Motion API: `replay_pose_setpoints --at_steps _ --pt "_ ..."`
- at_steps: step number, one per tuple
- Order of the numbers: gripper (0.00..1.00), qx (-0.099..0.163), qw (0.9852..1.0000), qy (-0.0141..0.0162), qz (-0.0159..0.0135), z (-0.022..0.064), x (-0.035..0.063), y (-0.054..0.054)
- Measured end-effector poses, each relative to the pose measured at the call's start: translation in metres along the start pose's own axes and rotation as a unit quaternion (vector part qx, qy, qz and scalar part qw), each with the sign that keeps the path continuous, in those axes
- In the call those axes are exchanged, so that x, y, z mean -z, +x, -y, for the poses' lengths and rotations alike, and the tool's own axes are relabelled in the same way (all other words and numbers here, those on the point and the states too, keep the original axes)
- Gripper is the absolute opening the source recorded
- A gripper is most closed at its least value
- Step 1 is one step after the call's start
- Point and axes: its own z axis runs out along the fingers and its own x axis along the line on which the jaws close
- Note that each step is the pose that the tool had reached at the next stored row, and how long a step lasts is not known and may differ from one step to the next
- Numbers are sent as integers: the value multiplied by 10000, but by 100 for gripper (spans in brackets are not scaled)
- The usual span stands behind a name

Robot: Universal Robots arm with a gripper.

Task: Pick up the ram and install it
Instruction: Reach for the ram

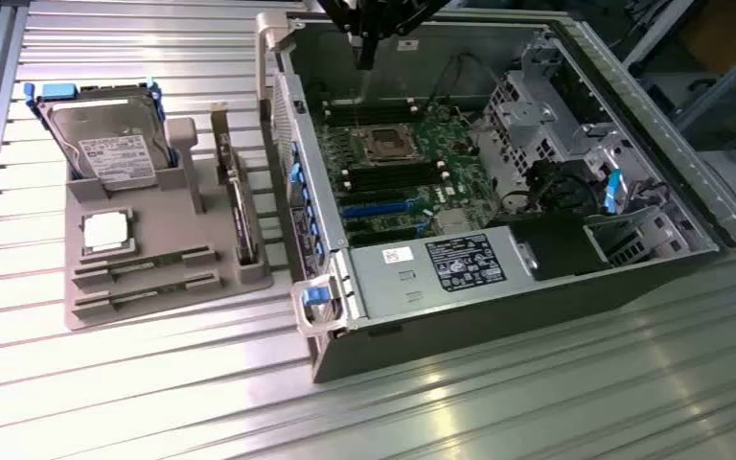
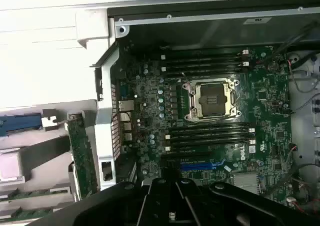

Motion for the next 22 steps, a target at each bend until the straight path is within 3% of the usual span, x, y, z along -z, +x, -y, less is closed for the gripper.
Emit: replay_pose_setpoints --at_steps 1,3,8,17,22 --pt "10 0 10000 0 0 8 3 102" --pt "10 0 10000 0 0 12 4 164" --pt "10 0 10000 0 0 18 6 234" --pt "10 0 10000 0 0 36 13 473" --pt "10 0 10000 0 0 40 14 531"
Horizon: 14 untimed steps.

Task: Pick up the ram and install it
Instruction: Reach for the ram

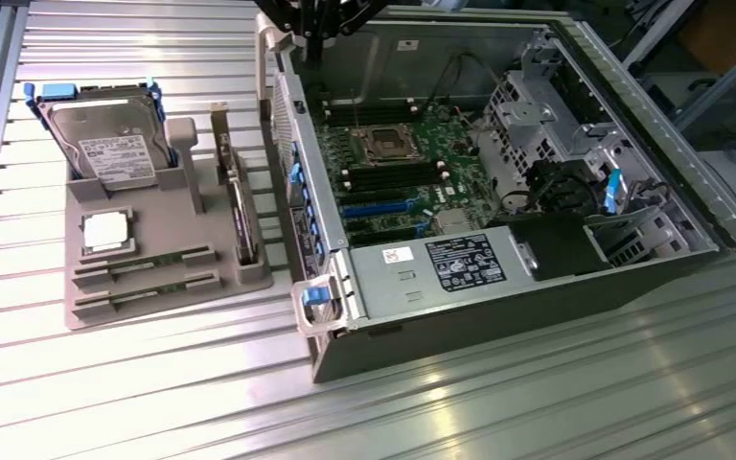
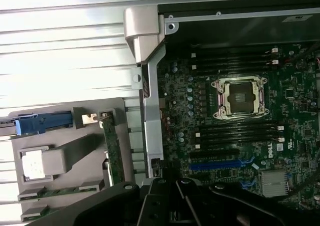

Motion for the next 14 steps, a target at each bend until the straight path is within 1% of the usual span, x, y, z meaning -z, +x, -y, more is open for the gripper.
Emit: replay_pose_setpoints --at_steps 5,14 --pt "10 0 10000 0 0 6 2 80" --pt "10 0 10000 0 0 14 5 186"
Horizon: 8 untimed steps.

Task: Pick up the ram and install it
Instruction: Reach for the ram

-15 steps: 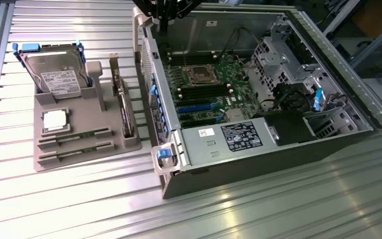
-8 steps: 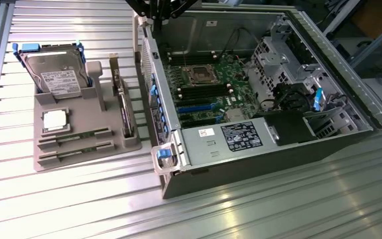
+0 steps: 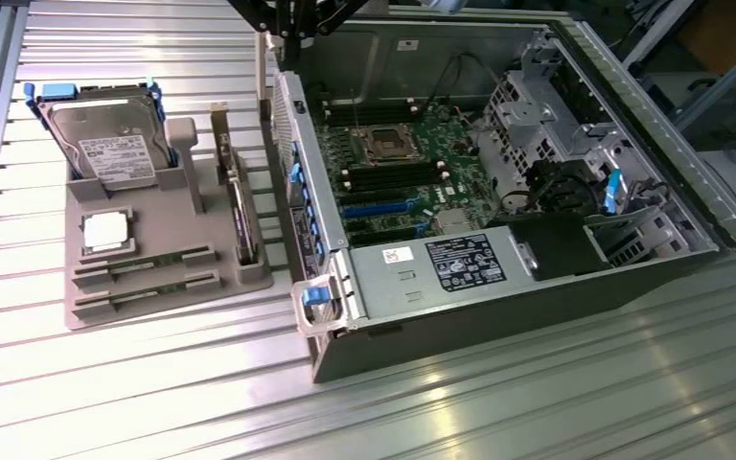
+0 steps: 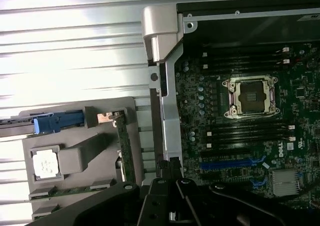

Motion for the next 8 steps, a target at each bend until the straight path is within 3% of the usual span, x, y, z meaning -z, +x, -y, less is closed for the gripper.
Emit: replay_pose_setpoints --at_steps 8 --pt "10 0 10000 0 0 8 3 109"
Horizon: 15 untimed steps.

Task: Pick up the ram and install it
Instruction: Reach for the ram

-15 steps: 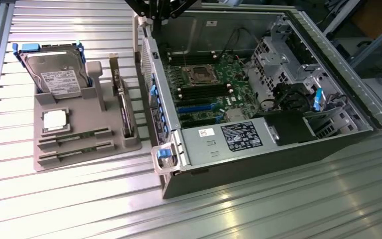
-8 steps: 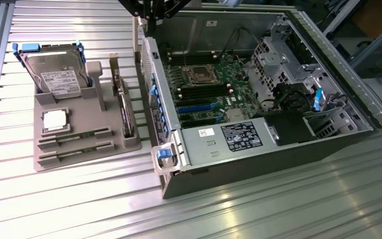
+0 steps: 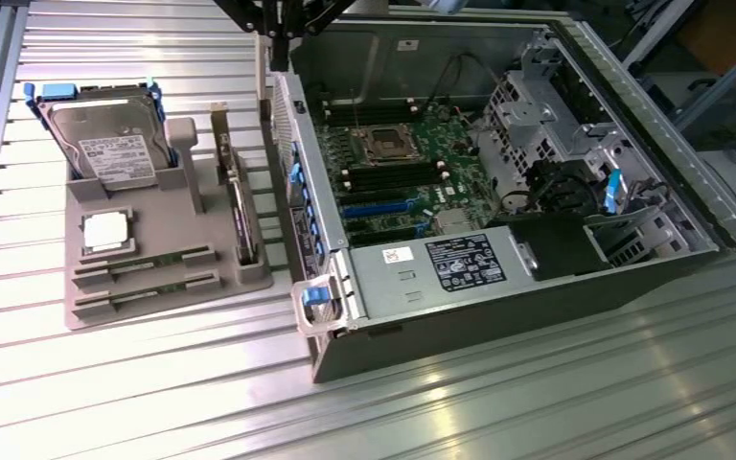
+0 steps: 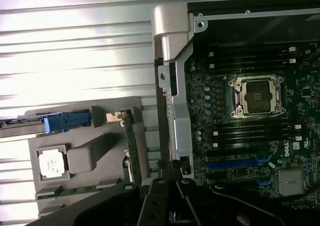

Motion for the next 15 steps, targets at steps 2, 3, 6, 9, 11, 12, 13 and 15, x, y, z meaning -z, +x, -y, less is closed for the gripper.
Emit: replay_pose_setpoints --at_steps 2,3,6,9,11,12,13,15 --pt "10 0 10000 0 0 2 0 18" --pt "10 0 10000 0 0 3 0 32" --pt "10 0 10000 0 0 7 2 87" --pt "10 0 10000 0 0 9 3 119" --pt "10 0 10000 0 0 11 3 142" --pt "10 0 10000 -1 1 11 3 146" --pt "10 0 10000 0 0 11 4 153" --pt "10 0 10000 0 0 13 5 172"
